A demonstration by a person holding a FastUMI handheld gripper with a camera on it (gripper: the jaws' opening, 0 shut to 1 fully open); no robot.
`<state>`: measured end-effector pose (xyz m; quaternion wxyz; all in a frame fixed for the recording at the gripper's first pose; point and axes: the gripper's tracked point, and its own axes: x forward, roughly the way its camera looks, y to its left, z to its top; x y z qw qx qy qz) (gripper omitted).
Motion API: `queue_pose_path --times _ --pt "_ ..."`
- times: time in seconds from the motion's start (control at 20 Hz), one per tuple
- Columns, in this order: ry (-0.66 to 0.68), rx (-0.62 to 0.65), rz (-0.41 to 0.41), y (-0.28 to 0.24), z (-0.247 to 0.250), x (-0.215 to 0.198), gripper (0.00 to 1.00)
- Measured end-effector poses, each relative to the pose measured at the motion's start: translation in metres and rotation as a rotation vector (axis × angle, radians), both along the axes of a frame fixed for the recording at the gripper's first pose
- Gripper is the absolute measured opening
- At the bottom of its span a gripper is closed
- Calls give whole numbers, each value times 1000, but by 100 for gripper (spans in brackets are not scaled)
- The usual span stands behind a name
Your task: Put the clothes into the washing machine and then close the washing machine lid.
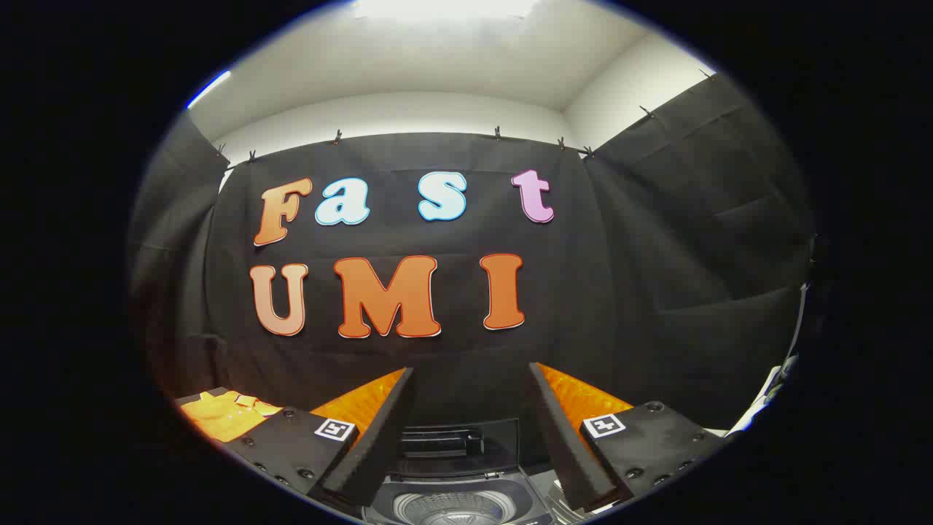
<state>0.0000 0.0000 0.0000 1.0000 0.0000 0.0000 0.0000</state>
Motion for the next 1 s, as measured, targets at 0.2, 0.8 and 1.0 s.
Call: queue_pose_path --times 0.2,0.8,1.0 --pt "6 7 2 -2 -2 2 98" --pt "14 9 11 2 -6 11 98" --pt "16 20 6 1 -6 14 98"
